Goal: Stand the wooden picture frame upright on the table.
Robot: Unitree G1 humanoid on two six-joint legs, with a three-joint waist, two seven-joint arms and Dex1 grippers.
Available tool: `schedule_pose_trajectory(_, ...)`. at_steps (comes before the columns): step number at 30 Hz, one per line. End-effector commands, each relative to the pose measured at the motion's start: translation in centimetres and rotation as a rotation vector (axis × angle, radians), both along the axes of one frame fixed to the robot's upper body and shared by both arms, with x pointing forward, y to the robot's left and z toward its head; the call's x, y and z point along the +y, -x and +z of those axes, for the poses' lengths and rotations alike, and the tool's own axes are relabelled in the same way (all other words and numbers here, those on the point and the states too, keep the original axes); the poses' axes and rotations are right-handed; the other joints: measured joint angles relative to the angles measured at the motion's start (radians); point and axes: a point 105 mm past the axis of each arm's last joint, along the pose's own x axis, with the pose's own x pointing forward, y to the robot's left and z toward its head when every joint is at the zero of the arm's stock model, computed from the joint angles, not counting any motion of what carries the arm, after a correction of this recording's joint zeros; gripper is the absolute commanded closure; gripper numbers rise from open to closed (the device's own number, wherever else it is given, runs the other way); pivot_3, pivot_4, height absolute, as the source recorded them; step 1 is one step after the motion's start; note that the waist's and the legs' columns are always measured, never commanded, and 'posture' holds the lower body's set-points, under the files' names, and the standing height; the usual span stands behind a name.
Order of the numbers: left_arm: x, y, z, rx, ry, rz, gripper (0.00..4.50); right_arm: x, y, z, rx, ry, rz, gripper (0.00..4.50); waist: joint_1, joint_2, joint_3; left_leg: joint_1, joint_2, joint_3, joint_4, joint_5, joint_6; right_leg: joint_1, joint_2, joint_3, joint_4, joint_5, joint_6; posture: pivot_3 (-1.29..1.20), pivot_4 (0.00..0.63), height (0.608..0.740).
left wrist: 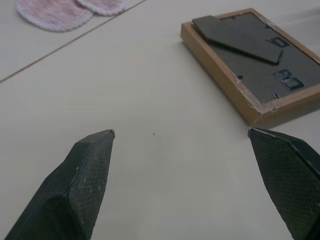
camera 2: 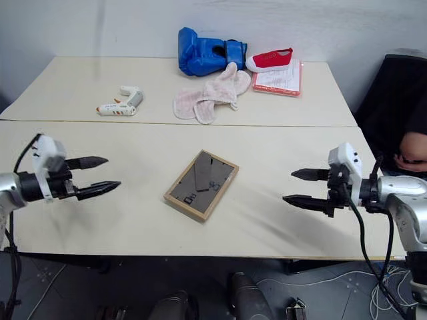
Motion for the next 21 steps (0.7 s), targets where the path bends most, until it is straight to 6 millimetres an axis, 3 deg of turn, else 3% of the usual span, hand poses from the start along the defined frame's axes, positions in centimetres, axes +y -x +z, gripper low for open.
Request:
schedule_pose_trajectory(1, -0.2, -0.1, 0.2, -0.032, -0.024, -0.014, 0.0, 0.2, -0.3, 0.6, -0.051, -0.035, -0.036, 0.04, -0.001, 0.0, 0.0, 0.0, 0.0, 0.0, 0.0, 0.0, 0.0, 0.0, 0.0, 0.0, 0.0, 0.0, 0.0, 0.0, 0.15, 0.74)
schedule_pose_trajectory(15, -2.4, -0.7, -0.8, -0.046, -0.036, -0.063, 0.0, 1.9, -0.5, -0.7, -0.095, 0.006, -0.053, 0.04, 0.0, 0.0, 0.0, -0.002, 0.0, 0.0, 0.001, 0.0, 0.0, -0.002, 0.0, 0.0, 0.001, 0.0, 0.0, 0.0, 0.15, 0.74)
schedule_pose_trajectory(17, -2.6, -0.6, -0.9, -0.051, -0.042, -0.08, 0.39, 2.0, -0.5, -0.6, -0.096, 0.004, -0.049, 0.0, 0.0, 0.0, 0.0, -0.002, 0.0, 0.0, 0.001, 0.0, 0.0, -0.002, 0.0, 0.0, 0.001, 0.0, 0.0, 0.0, 0.15, 0.74)
schedule_pose_trajectory(21, -2.9, -0.6, -1.1, -0.04, -0.059, -0.111, 1.48, 2.3, -0.4, -0.7, -0.101, 0.016, -0.019, 0.89, 0.0, 0.0, 0.0, -0.002, 0.0, 0.0, 0.001, 0.0, 0.0, -0.002, 0.0, 0.0, 0.001, 0.0, 0.0, 0.0, 0.15, 0.74)
